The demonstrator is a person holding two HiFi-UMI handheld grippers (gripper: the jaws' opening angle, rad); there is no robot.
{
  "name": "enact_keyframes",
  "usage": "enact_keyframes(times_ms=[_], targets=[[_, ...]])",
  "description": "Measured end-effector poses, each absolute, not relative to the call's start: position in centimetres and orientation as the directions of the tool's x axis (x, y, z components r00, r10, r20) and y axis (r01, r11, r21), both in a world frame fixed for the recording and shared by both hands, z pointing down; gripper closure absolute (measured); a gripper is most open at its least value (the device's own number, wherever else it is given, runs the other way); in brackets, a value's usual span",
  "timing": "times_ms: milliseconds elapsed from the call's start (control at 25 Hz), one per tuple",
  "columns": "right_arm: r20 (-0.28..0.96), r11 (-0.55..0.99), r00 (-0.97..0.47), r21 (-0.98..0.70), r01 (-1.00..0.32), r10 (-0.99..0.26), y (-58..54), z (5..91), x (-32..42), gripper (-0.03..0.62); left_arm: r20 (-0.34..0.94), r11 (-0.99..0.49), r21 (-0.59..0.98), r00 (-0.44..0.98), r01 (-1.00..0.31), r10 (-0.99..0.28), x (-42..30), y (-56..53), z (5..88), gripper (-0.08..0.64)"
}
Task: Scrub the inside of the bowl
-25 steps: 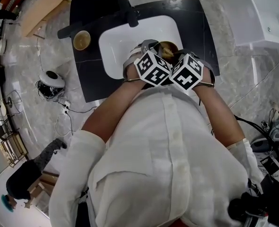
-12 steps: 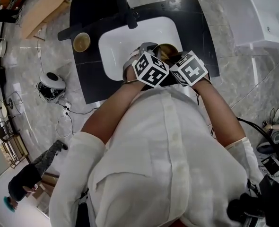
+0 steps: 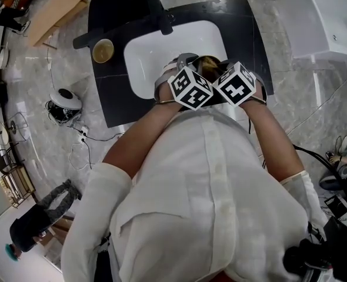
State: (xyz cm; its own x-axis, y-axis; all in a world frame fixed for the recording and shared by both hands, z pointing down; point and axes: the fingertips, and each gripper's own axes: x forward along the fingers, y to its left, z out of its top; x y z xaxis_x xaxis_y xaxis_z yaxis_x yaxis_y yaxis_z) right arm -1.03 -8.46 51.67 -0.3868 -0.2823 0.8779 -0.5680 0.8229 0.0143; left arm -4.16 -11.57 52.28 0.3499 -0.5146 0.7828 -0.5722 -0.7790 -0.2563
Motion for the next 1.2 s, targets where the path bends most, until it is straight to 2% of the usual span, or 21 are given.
enact_keyframes(times_ms=[200, 360, 600, 720, 880, 1000, 1200], targets=[[0.870, 0.790, -0.440, -0.105, -0.604, -0.221, -6.3, 52.8, -1.0, 0.561, 0.783, -0.765, -0.231, 0.352, -0.601, -0.513, -4.8, -11.6, 52.3, 0.545], [0.813, 0.815, -0.547, -0.174, -0.553, -0.197, -5.3, 52.3, -2.5, 0.561, 0.780, -0.736, -0.155, 0.376, -0.659, -0.501, -5.9, -12.3, 52.5, 0.545], [0.659, 0.817, -0.714, -0.261, -0.513, -0.237, -5.6, 49.4, -2.4, 0.561, 0.747, -0.618, 0.149, 0.497, -0.772, -0.442, -8.4, -13.3, 52.9, 0.546], [0.566, 0.791, -0.755, -0.271, -0.549, -0.331, -7.2, 46.4, -0.6, 0.561, 0.699, -0.523, 0.329, 0.575, -0.786, -0.426, -9.2, -13.5, 52.5, 0.548], [0.487, 0.756, -0.758, -0.260, -0.601, -0.435, -10.0, 43.7, 2.5, 0.561, 0.610, -0.467, 0.501, 0.681, -0.728, -0.406, -9.1, -13.9, 51.4, 0.548], [0.452, 0.737, -0.769, -0.297, -0.607, -0.452, -10.9, 43.3, 3.5, 0.561, 0.507, -0.441, 0.638, 0.775, -0.632, -0.378, -8.5, -13.5, 50.6, 0.548], [0.435, 0.739, -0.790, -0.332, -0.587, -0.432, -11.5, 43.5, 3.2, 0.561, 0.339, -0.451, 0.776, 0.895, -0.440, -0.289, -7.0, -12.0, 48.7, 0.548]])
